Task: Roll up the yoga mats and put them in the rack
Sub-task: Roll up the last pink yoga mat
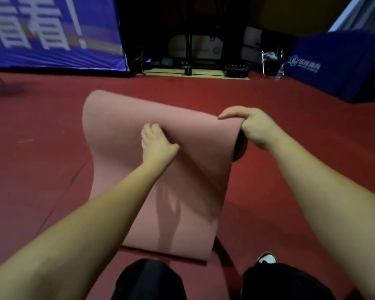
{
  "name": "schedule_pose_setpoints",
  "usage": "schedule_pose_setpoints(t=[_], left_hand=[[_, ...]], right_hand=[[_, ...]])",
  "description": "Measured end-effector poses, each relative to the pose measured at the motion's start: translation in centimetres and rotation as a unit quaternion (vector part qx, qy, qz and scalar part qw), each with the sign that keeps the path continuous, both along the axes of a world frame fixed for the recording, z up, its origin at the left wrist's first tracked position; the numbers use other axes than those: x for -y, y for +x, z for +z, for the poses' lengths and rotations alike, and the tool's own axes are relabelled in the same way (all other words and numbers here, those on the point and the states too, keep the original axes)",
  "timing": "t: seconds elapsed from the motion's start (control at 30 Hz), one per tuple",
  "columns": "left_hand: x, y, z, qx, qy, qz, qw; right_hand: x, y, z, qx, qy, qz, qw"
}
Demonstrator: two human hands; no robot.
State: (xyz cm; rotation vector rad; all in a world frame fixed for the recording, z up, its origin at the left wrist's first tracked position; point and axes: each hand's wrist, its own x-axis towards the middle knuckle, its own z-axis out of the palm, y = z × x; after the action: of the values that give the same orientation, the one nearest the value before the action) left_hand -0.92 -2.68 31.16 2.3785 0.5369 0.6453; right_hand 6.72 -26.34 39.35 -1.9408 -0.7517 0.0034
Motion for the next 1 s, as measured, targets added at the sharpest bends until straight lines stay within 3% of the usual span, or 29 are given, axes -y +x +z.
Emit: schedule_pose_setpoints(t=[0.13,0.27,0.4,0.53,0.6,0.67,0.73,0.8,0.9,0.93,1.0], left_hand=[[-1.0,-5.5,-0.6,-0.009,0.226,-0.120,0.967],[-1.9,-8.2,-0.3,-0.173,0.184,-0.222,0.942],[-1.2,-9.3,1.1,-0.275,0.246,-0.224,0.902],[0.9,-9.9,3.2,-0.118,0.357,-0.150,0.914],[2.0,-9.8,2.9,-0.054,0.340,-0.144,0.928],[2.6,-9.5,2.1,-0.050,0.265,-0.196,0.943],[3.0,-9.6,0.9,-0.099,0.252,-0.219,0.937],[3.9,-9.7,-1.0,-0.132,0.321,-0.199,0.917],[5.5,-10.7,-4.4,-0.140,0.372,-0.197,0.896],[6.0,-11.2,-5.6,-0.142,0.377,-0.204,0.892],[6.6,-12.1,-7.8,-0.146,0.374,-0.216,0.890]], right_hand=[[2.5,-4.3,-1.3,0.000,-0.047,0.047,0.998],[3.2,-8.2,-2.6,-0.038,-0.052,0.084,0.994],[2.7,-10.9,-2.4,-0.038,-0.011,0.112,0.993],[4.2,-11.6,0.7,-0.015,0.044,0.079,0.996],[5.4,-11.9,1.4,-0.010,0.053,0.061,0.997],[6.4,-12.2,1.0,-0.002,-0.013,0.032,0.999],[7.6,-11.9,-0.8,0.010,-0.159,0.007,0.987],[9.1,-10.7,-3.3,0.014,-0.328,0.021,0.944],[10.2,-9.3,-6.7,-0.066,-0.514,0.081,0.851],[10.4,-9.2,-7.5,-0.120,-0.535,0.106,0.829],[11.0,-9.2,-8.4,-0.292,-0.459,0.144,0.826]])
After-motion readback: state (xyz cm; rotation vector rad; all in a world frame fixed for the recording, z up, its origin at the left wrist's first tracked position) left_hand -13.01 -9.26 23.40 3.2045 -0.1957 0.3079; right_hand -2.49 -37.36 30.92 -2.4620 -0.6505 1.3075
